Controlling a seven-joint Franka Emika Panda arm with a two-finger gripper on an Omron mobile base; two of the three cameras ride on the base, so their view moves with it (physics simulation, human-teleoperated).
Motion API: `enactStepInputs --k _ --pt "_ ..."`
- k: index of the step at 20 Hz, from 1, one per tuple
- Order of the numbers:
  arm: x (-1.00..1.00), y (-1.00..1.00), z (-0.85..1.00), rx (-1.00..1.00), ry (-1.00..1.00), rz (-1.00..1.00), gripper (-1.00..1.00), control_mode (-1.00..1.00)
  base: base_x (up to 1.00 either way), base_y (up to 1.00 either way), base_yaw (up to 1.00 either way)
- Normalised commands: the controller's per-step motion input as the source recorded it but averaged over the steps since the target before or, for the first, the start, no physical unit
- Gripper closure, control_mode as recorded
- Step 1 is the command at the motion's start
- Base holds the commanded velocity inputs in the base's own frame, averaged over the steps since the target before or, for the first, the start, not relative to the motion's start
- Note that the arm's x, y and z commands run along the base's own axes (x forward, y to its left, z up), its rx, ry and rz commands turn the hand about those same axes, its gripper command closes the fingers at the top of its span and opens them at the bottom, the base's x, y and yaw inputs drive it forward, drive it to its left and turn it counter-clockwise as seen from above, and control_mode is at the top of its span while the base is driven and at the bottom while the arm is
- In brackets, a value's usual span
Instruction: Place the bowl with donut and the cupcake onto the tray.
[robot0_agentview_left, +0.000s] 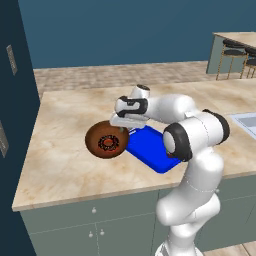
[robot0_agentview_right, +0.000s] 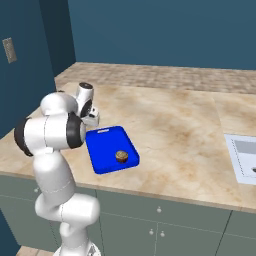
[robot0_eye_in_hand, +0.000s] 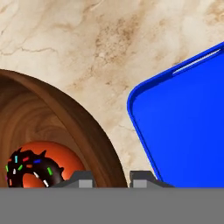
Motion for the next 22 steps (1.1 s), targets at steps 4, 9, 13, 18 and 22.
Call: enactStepInputs --k 4,9,13,18,22 --pt "0.0 -0.6 -0.01 0.01 0.01 0.0 1.0 -1.0 0.0 0.0 0.0" --pt "0.0 -0.66 -0.01 0.04 0.02 0.0 1.0 -1.0 0.0 0.0 0.0" --pt "0.06 -0.64 0.0 0.09 0.01 0.0 1.0 -1.0 0.0 0.0 0.0" --pt "0.11 -0.64 0.0 0.14 0.01 0.0 1.0 -1.0 0.0 0.0 0.0" --pt "0.19 -0.66 0.0 0.16 0.02 0.0 1.0 -1.0 0.0 0.0 0.0"
